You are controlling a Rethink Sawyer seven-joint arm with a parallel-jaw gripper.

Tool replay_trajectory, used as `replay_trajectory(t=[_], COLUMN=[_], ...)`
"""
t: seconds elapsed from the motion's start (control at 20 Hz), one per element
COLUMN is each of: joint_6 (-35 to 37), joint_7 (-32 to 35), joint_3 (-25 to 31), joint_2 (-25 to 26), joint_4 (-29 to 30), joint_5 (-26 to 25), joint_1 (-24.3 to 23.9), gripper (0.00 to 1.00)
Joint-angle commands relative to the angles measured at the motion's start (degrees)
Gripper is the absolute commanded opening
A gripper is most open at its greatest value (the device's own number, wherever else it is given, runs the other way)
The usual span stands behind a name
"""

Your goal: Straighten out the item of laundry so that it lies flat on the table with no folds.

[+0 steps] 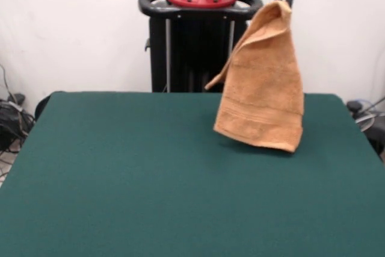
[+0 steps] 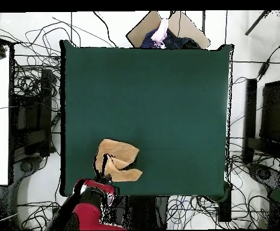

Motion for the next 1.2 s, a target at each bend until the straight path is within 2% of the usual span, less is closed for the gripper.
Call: replay_trajectory(t=[0.05, 0.15, 0.2, 0.25, 0.5, 0.55, 0.6, 0.8, 0.95, 1.2], joint_6=[2.8, 0.0, -2.5, -5.6, -12.2, -17.2, -18.9, -24.0, -25.6, -24.8], joint_7=[10.2, 7.8, 6.8, 6.8, 9.8, 8.1, 6.6, 3.1, 1.0, -1.0], joint_3=[11.4, 17.4, 22.1, 27.5, 39.9, 38.9, 38.1, 34.1, 30.9, 26.9], joint_2=[-4.2, -4.5, -4.2, -3.3, -0.9, 5.8, 9.3, 19.7, 24.3, 24.8], joint_4=[9.1, 12.0, 14.0, 15.7, 18.6, 16.3, 14.4, 7.9, 3.2, -1.5], joint_5=[9.3, 11.7, 12.4, 11.8, 5.1, -1.0, -4.0, -13.9, -19.7, -25.4], joint_1=[-5.3, -10.2, -14.2, -19.0, -30.0, -33.6, -35.5, -39.9, -41.9, -43.5], gripper=[0.00, 0.00, 0.00, 0.00, 0.00, 0.00, 0.00, 0.00, 0.00, 0.00])
